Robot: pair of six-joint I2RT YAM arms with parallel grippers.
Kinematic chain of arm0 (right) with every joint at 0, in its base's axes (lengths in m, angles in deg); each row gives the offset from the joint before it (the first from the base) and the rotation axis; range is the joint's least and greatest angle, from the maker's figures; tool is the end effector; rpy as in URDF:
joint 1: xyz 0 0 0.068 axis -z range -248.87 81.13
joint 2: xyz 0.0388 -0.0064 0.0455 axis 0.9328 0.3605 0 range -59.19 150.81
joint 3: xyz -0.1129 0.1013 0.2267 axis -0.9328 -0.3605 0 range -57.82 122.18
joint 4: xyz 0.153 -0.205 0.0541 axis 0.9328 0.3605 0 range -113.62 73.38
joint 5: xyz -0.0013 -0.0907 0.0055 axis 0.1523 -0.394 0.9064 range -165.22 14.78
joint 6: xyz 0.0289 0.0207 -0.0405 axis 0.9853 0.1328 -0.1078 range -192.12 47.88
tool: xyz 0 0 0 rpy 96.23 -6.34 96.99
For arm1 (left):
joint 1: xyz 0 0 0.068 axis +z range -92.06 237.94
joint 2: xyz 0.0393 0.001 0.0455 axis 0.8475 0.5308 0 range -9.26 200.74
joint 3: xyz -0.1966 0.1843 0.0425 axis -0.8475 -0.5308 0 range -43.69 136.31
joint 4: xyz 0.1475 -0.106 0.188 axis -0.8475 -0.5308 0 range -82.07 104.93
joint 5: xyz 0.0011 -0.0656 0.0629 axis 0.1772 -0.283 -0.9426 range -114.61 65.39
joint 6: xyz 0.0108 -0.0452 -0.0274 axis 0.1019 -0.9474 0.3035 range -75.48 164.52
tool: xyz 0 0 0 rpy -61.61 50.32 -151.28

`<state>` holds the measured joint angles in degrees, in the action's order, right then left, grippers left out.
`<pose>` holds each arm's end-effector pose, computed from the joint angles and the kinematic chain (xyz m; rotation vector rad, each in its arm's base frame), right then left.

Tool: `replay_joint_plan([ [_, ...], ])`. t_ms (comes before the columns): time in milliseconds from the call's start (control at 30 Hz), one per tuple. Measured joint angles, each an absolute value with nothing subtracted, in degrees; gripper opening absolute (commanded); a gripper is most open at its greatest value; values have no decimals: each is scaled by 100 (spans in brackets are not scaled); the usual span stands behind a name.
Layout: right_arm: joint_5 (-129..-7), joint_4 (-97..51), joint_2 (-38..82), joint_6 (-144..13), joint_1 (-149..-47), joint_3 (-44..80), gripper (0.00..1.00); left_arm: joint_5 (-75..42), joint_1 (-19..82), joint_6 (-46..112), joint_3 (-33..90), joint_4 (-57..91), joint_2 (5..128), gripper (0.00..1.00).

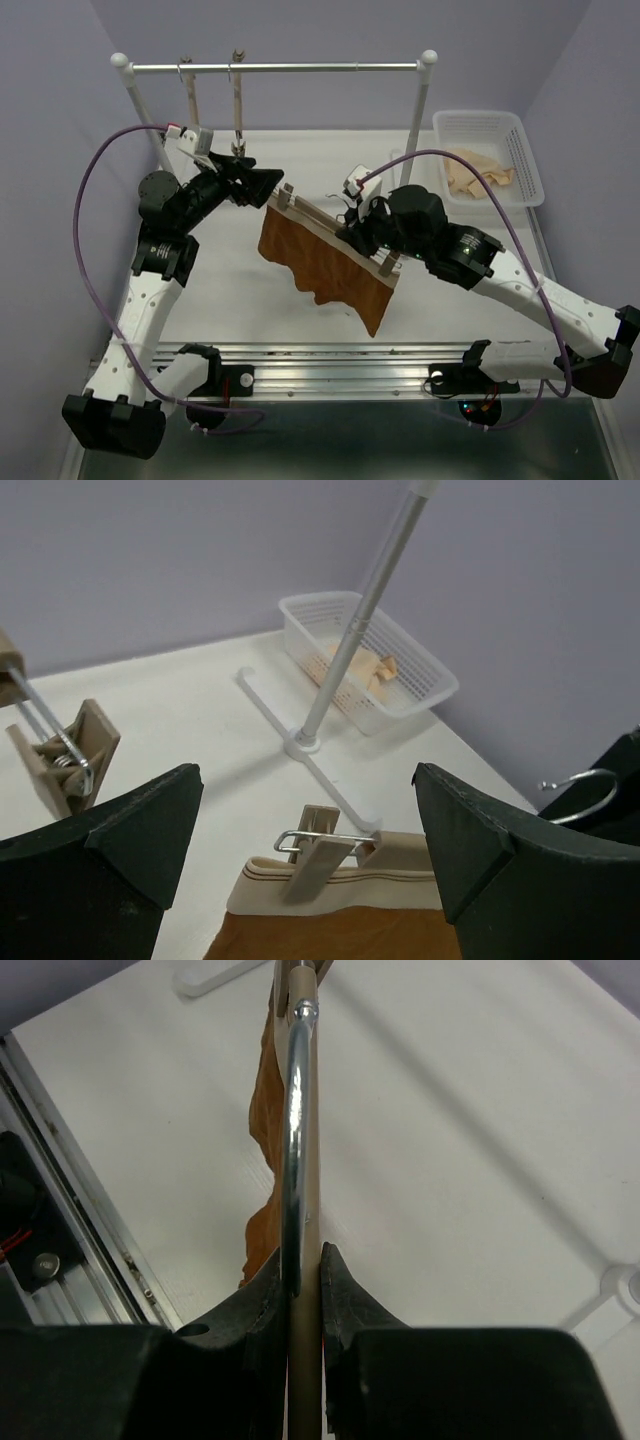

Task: Remove the underwear clipped to the hanger

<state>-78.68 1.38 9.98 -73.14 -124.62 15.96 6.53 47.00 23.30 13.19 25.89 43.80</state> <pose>0.1527 0.2204 0.4016 -0.8997 1.7522 0.5763 0.1956 -0.0567 0.4274 0.3563 1.3530 -0.8254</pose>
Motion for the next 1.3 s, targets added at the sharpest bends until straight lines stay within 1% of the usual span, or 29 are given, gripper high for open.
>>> replay_joint_plan([
  [100,-7127,195,928,-7469,-12107,1596,1,1739,4945,2121,1485,2974,4983,99],
  [233,-5726,208,939,-8151,-11683,1484,1,2672,5068,1491,1280,3365,5475,99],
  [333,-4419,321,1026,-8785,-11268,1439,1,3042,5089,1240,995,3343,5405,99],
  [400,-3766,321,1107,-9113,-10982,1443,1,3155,5092,1170,917,3289,5254,99],
  [567,-2500,560,1704,-9852,-10228,1710,1,3190,5094,1338,917,2731,4642,99],
  [767,-1982,1364,2458,-10820,-10009,2354,1,3173,5096,1635,917,1938,4358,99],
  [1000,-1814,1836,2490,-11502,-9968,2693,1,3127,5100,1992,917,983,4671,99],
  [1067,-1807,1921,2501,-11589,-9957,2811,1,3146,5105,2022,904,911,4679,99],
  [1300,-1822,2315,2796,-11836,-9957,3275,1,3245,5129,2330,873,646,4467,93],
])
